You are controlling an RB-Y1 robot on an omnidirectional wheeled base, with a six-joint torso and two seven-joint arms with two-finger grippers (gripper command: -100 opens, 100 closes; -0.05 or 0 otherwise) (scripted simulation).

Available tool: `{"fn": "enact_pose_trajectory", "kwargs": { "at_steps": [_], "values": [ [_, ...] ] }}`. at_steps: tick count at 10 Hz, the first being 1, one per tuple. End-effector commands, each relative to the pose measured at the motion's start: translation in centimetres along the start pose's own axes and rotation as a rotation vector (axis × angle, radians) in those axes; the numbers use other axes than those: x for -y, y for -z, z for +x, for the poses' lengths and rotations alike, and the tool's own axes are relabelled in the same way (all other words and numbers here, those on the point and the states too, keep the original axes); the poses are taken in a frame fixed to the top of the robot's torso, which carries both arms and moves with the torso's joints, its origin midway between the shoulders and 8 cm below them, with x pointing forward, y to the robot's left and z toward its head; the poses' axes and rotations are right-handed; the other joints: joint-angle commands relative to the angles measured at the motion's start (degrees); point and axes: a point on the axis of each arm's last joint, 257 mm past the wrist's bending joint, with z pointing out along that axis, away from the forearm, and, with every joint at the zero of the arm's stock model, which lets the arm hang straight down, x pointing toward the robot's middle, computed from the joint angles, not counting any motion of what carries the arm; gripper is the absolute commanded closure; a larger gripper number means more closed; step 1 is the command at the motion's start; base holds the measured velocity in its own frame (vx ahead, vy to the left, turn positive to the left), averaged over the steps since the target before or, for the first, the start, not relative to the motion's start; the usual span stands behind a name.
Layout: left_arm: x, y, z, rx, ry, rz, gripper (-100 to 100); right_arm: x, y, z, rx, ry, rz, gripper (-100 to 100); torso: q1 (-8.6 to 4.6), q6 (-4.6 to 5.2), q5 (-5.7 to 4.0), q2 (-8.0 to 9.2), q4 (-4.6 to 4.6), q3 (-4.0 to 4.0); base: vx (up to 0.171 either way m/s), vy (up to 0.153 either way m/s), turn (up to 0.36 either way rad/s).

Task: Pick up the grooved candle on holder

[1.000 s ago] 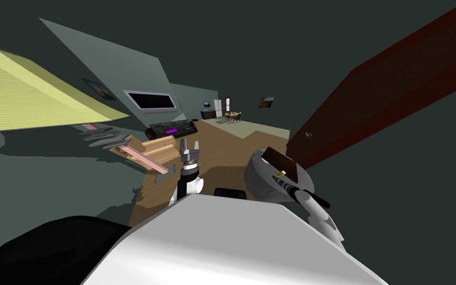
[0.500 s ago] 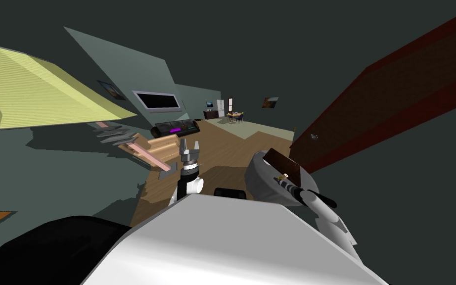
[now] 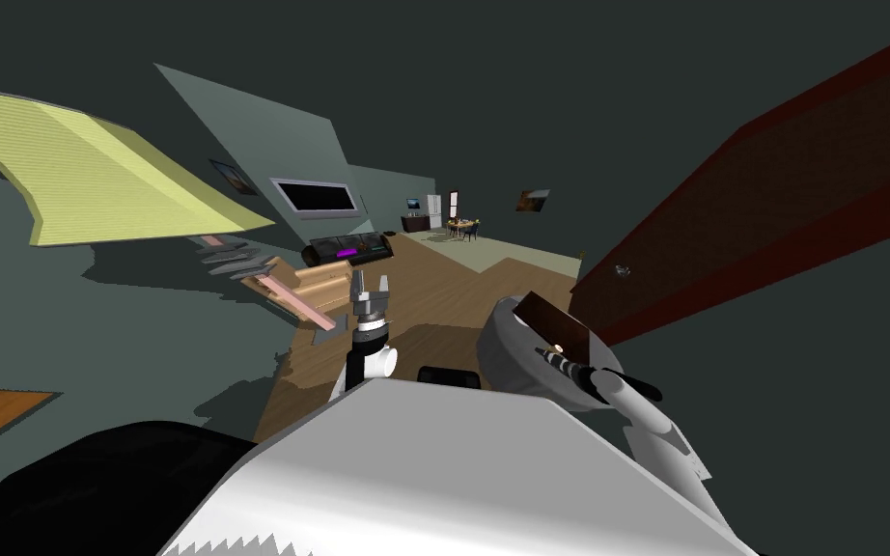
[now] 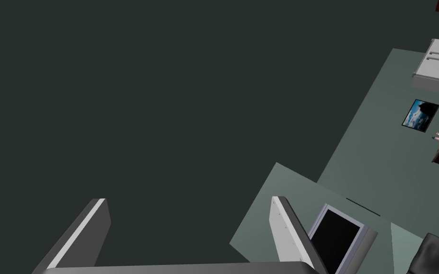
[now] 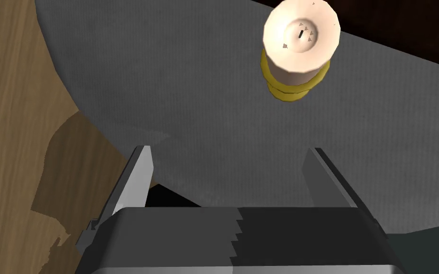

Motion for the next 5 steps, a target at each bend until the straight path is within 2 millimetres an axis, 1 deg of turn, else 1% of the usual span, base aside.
{"fn": "enact_pose_trajectory", "kwargs": {
  "at_steps": [1,3,4,5],
  "values": [
    [0.00,0.00,0.00,0.000,0.000,0.000,0,0.14,0.27,-0.41,0.034,-0.010,0.000,-100,0.00,0.00,0.00,0.00,0.00,0.00,0.027,-0.109,0.069],
    [0.00,0.00,0.00,0.000,0.000,0.000,0,0.45,0.45,-0.78,0.061,-0.016,0.001,-100,-0.10,0.00,-0.03,0.00,0.00,0.00,0.038,-0.115,0.055],
    [0.00,0.00,0.00,0.000,0.000,0.000,0,0.73,0.54,-1.01,0.076,-0.018,0.002,-100,-0.16,0.00,-0.03,-0.07,-0.01,-0.04,0.042,-0.156,0.056],
    [0.00,0.00,0.00,0.000,0.000,0.000,0,0.58,0.48,-0.81,0.064,-0.015,0.002,-100,-0.27,0.00,-0.06,-0.06,-0.02,-0.04,0.014,-0.074,0.021]
  ]
}}
